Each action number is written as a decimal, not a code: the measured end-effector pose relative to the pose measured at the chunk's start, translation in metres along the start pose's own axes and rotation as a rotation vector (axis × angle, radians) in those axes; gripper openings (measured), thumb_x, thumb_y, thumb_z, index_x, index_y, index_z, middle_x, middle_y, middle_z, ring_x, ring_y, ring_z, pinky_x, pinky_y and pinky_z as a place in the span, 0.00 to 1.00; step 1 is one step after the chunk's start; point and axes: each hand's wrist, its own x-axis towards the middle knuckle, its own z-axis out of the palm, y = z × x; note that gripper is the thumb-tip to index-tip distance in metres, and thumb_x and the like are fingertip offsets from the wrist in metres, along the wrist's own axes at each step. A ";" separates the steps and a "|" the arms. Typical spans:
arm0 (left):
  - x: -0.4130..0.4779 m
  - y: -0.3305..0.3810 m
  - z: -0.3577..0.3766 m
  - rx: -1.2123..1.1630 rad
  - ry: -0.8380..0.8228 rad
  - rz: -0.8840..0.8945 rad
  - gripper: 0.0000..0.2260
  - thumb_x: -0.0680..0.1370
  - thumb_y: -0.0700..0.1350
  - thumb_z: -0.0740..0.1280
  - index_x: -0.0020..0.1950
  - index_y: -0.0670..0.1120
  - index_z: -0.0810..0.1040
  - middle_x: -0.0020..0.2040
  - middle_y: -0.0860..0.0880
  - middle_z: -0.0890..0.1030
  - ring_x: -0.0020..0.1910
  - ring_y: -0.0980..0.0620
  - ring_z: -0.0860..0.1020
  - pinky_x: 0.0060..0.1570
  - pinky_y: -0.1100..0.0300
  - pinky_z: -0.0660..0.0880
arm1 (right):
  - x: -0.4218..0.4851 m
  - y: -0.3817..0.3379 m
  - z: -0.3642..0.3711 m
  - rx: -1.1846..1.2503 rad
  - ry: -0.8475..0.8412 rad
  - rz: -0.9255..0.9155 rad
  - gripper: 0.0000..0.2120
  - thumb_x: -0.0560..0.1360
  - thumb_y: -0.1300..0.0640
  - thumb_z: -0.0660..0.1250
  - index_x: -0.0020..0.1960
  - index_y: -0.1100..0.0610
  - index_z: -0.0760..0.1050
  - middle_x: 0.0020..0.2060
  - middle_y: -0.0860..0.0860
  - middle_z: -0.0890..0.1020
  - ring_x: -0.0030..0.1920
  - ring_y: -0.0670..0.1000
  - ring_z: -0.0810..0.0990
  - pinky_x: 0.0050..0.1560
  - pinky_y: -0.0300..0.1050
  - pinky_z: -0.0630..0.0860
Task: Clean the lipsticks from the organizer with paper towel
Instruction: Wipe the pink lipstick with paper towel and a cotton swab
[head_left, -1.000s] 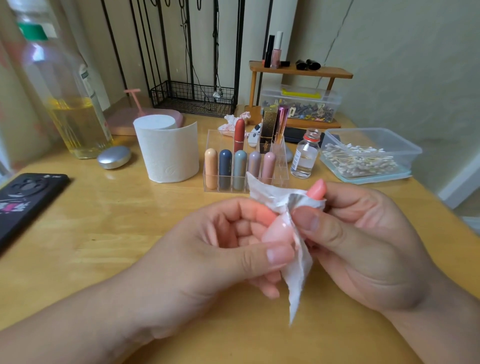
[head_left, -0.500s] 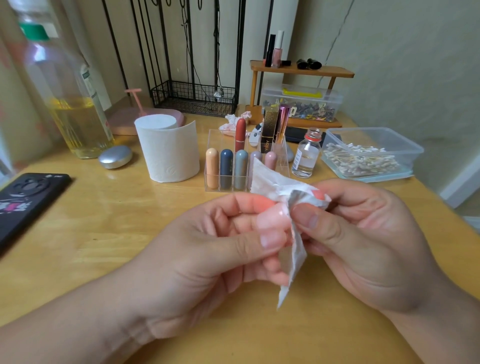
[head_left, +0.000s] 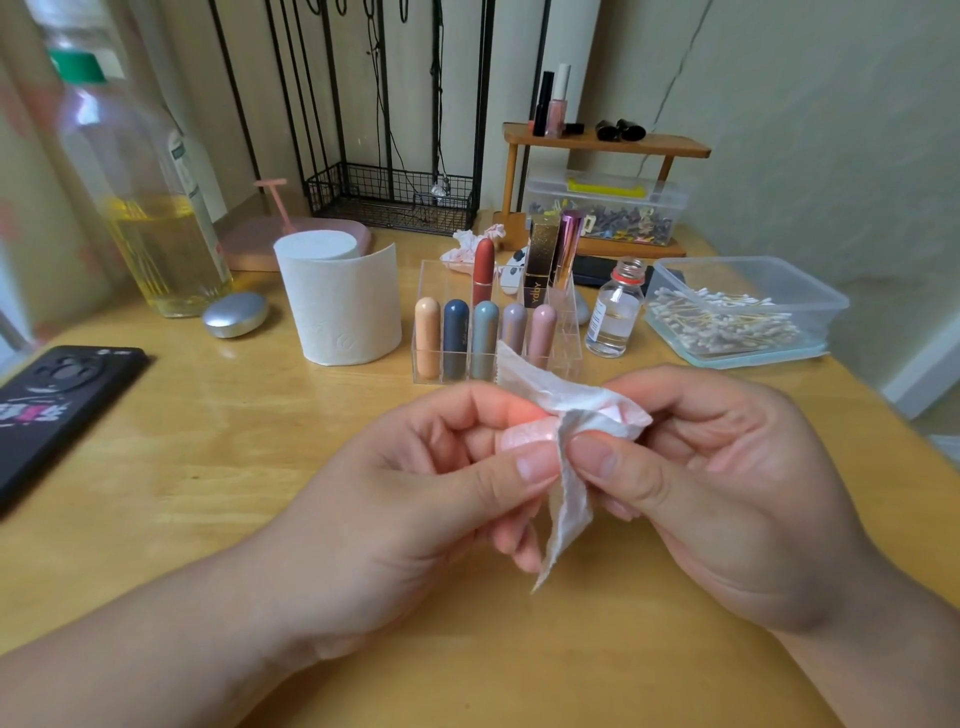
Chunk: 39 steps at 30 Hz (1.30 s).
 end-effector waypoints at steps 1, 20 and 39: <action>0.000 0.000 -0.001 0.008 -0.005 0.011 0.07 0.74 0.41 0.70 0.49 0.39 0.80 0.34 0.39 0.72 0.29 0.47 0.70 0.34 0.58 0.76 | 0.000 0.000 0.001 -0.024 0.010 -0.004 0.08 0.74 0.75 0.62 0.51 0.73 0.76 0.37 0.54 0.85 0.34 0.46 0.84 0.37 0.35 0.79; -0.001 0.004 -0.001 0.070 -0.026 -0.041 0.21 0.78 0.48 0.67 0.42 0.28 0.70 0.29 0.40 0.65 0.24 0.51 0.70 0.31 0.65 0.69 | -0.005 -0.003 0.002 -0.446 0.208 -0.001 0.07 0.70 0.62 0.73 0.46 0.64 0.82 0.29 0.60 0.81 0.24 0.53 0.75 0.27 0.39 0.72; 0.012 0.011 -0.010 0.098 0.254 0.173 0.17 0.77 0.55 0.61 0.54 0.51 0.86 0.52 0.51 0.85 0.52 0.53 0.81 0.56 0.47 0.73 | 0.002 -0.006 -0.020 0.001 0.145 0.343 0.13 0.66 0.57 0.79 0.48 0.62 0.81 0.35 0.61 0.82 0.32 0.54 0.81 0.32 0.46 0.80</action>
